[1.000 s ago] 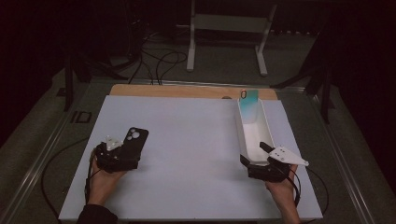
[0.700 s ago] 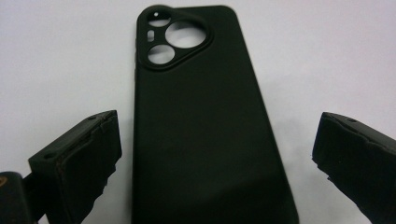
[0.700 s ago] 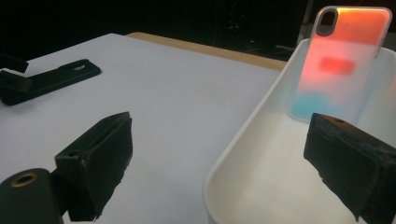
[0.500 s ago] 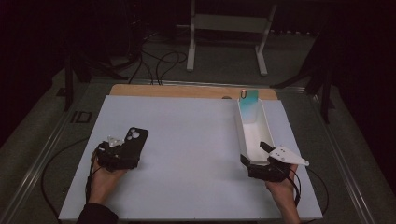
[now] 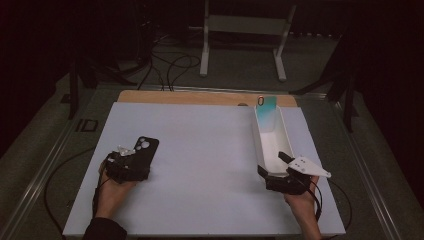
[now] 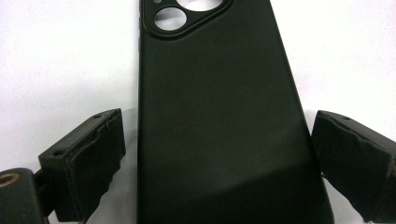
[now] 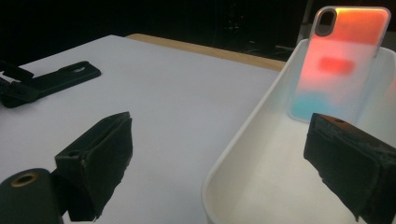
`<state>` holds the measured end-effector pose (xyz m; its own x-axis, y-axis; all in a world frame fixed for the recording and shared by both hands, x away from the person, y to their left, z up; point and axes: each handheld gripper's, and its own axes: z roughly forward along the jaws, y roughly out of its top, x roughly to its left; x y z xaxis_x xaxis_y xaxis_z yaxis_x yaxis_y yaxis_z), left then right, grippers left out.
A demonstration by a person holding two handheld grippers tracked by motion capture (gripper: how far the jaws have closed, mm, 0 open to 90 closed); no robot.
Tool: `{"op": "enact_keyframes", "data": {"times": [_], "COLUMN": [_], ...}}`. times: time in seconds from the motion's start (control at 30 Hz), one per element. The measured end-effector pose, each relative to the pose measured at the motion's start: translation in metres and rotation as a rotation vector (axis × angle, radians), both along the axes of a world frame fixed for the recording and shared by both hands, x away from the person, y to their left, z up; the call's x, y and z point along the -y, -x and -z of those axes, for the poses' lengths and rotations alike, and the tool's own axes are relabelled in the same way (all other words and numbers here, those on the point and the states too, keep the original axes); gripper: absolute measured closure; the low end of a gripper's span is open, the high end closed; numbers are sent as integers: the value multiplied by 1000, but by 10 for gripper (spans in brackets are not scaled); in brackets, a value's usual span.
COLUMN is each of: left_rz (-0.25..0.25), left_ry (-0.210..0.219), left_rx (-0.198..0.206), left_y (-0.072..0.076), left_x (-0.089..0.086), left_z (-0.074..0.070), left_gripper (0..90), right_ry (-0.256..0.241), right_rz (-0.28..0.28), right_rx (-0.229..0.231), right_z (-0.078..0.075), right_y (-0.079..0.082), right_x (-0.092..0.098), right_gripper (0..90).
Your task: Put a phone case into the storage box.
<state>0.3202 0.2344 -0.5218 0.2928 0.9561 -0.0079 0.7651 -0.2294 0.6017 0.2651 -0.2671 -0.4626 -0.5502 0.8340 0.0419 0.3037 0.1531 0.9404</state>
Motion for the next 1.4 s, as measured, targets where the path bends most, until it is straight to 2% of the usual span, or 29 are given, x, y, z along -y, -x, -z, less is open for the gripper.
{"op": "enact_keyframes", "data": {"times": [0.13,0.3,0.5,0.7,1.03,1.4], "left_rz": [-3,-4,9,5,6,45], "left_ry": [-10,-14,-24,-23,2,52], "left_rx": [-29,-42,-66,-63,-34,75], "left_y": [-3,-4,-5,-4,1,12], "left_x": [1,2,4,5,5,9], "left_z": [-2,-2,-6,-7,-10,-31], "left_gripper": [50,53,117,139,163,162], "right_ry": [3,3,5,4,-1,-7], "right_rz": [0,-5,-7,-9,-10,-21], "right_rx": [1,2,-1,0,-3,-24], "right_z": [0,0,0,-1,-1,-5], "right_y": [0,0,-1,0,0,-2], "right_x": [-1,-2,-4,-4,-3,-2], "right_gripper": [77,77,78,78,78,77]}}
